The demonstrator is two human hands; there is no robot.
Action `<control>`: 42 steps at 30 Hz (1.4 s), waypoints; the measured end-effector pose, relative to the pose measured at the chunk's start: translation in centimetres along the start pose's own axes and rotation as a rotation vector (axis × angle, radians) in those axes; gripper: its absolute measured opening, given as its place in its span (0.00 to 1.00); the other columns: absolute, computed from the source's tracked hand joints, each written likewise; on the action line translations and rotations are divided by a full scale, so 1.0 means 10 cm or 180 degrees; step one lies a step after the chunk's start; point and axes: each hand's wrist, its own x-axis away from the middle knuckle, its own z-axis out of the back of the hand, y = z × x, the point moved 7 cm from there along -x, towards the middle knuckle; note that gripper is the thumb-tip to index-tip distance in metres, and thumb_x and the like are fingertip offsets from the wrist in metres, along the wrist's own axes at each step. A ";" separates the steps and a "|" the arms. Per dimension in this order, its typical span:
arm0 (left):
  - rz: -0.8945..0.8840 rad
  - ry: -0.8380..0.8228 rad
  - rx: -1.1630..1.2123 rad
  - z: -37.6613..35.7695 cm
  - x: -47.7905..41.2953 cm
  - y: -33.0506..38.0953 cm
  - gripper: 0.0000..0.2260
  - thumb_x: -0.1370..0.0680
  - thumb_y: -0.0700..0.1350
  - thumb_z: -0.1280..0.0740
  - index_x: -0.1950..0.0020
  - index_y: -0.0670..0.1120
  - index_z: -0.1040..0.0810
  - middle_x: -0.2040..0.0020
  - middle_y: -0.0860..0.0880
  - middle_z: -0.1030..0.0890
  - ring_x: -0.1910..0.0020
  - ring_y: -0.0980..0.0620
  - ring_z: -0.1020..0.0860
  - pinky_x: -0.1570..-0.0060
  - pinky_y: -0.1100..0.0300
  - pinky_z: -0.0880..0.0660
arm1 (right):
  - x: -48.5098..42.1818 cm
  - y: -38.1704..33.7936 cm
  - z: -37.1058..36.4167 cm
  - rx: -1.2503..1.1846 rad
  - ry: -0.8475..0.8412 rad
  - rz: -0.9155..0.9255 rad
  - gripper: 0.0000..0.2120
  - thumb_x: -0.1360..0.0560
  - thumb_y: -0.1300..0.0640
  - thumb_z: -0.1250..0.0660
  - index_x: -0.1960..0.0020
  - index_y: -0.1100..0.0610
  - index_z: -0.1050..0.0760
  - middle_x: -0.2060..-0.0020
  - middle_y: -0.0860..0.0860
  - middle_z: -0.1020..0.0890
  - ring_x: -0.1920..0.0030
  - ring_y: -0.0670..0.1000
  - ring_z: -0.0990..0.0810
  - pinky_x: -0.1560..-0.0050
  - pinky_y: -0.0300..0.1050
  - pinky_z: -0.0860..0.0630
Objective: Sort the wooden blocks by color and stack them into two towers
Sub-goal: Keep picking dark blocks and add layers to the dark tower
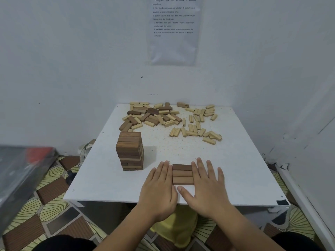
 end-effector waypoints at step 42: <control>-0.0273 -0.0540 0.0206 0.56 -0.57 0.11 0.13 0.27 0.48 0.27 0.43 0.48 0.21 0.47 0.50 0.27 0.50 0.49 0.25 0.56 0.57 0.27 | -0.31 0.01 0.42 -0.1127 -0.0264 0.0762 0.31 0.25 0.49 0.26 0.25 0.50 0.30 0.35 0.42 0.29 0.35 0.46 0.30 0.33 0.42 0.31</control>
